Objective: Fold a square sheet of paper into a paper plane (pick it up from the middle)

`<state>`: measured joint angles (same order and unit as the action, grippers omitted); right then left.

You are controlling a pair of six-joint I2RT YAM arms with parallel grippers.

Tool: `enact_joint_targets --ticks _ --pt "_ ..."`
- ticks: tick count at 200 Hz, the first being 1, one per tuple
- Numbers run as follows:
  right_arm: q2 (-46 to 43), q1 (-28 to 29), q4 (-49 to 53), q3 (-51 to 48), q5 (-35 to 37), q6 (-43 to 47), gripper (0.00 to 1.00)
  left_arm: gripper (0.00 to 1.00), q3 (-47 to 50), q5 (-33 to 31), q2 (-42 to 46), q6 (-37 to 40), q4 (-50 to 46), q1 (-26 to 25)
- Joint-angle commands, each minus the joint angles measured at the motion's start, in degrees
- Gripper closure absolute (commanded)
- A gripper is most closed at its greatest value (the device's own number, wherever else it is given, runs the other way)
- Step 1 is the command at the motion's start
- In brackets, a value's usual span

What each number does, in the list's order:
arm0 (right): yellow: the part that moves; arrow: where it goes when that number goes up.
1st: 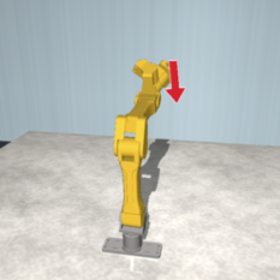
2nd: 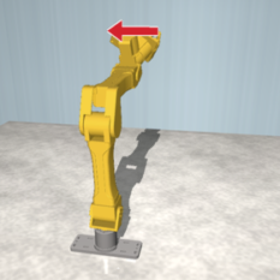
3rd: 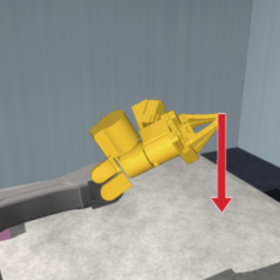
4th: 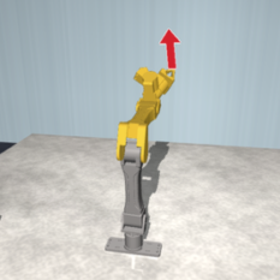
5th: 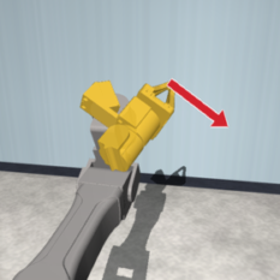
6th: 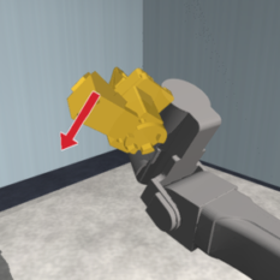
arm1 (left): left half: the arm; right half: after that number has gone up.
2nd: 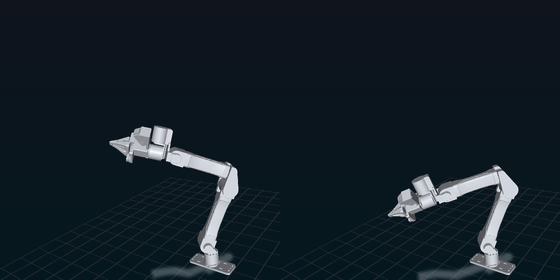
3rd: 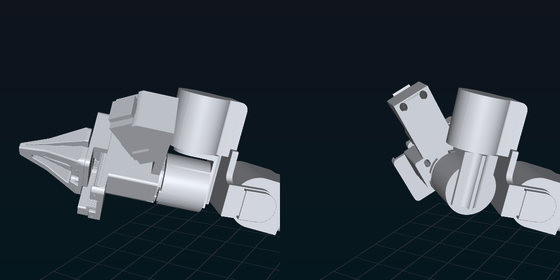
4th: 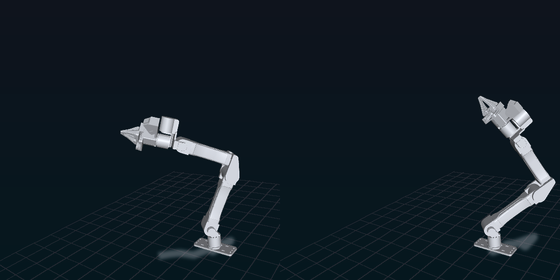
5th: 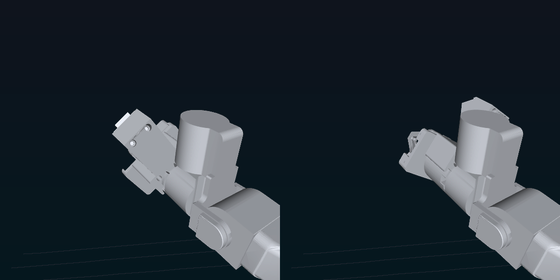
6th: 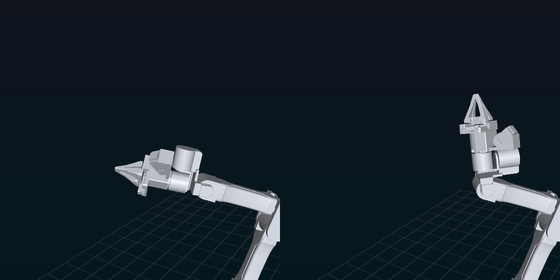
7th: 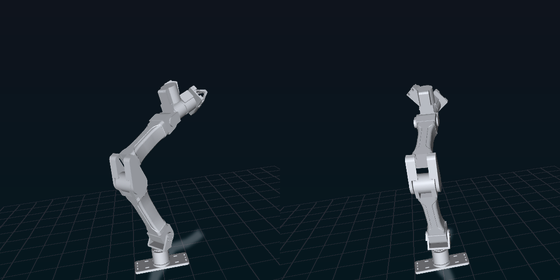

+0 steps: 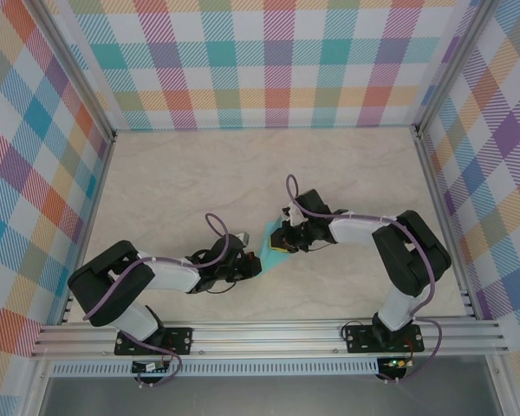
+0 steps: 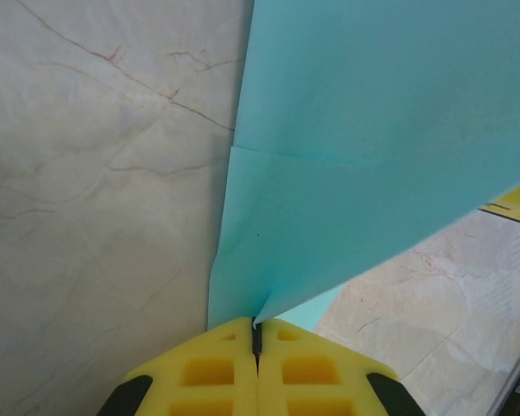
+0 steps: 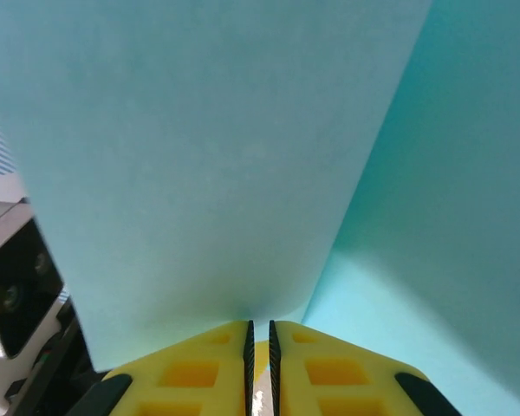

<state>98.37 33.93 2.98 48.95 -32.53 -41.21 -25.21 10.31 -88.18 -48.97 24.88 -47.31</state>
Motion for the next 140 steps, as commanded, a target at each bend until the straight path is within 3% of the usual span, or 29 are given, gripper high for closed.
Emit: enact_joint_targets --ticks 1,31,45,59,83,119,140 --pt "-3.31 0.34 -2.67 -1.31 -2.3 -0.33 0.85 0.98 -0.17 2.81 -1.64 -0.42 1.01 0.99" --pt "-4.8 0.61 -4.1 -2.95 -4.05 -0.45 0.8 0.97 -0.97 2.92 -1.4 0.09 0.79 1.03" --pt "-5.19 0.7 -2.37 -3.04 -2.38 -0.5 0.7 0.97 -1.16 2.64 -0.91 0.45 0.37 1.09" --pt "-5.34 0.7 -0.98 -2.83 -0.97 -0.28 0.66 0.96 -1.14 2.13 -0.12 0.85 -0.04 1.06" --pt "-4.7 0.78 -1.03 -1.86 -2.38 -0.62 0.51 0.95 -1.68 1.49 1.14 2.15 -2.72 1.08" --pt "-3.63 1.48 5.5 2.07 0.72 0.21 0.43 0.93 -2.99 2.21 1.43 4.23 -4.72 1.03" --pt "-1.72 1.66 8.6 4.14 2.1 -0.05 0.43 0.87 -4.11 1.97 1.84 5.7 -6.88 0.85"
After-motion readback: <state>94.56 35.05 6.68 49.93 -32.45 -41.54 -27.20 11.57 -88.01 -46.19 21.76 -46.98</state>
